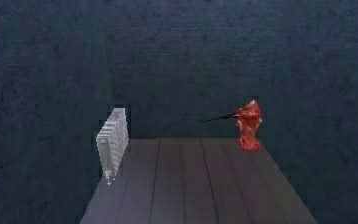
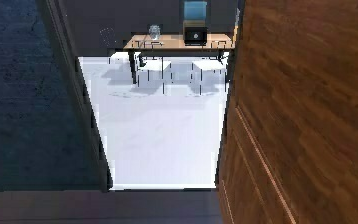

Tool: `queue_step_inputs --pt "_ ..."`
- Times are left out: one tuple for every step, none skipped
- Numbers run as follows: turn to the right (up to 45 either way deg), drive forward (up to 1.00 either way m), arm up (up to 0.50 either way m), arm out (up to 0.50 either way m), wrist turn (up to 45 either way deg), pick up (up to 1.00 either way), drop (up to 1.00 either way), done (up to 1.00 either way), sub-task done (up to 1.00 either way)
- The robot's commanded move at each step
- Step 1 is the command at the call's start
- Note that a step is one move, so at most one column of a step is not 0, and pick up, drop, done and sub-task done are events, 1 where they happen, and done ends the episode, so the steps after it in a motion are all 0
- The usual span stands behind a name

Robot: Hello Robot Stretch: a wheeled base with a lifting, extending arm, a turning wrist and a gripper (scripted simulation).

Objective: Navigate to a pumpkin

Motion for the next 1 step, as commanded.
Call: queue_step_inputs --pt "0.0 0.15 0.00 0.00 0.0 0.00 0.00 0.00 0.00"
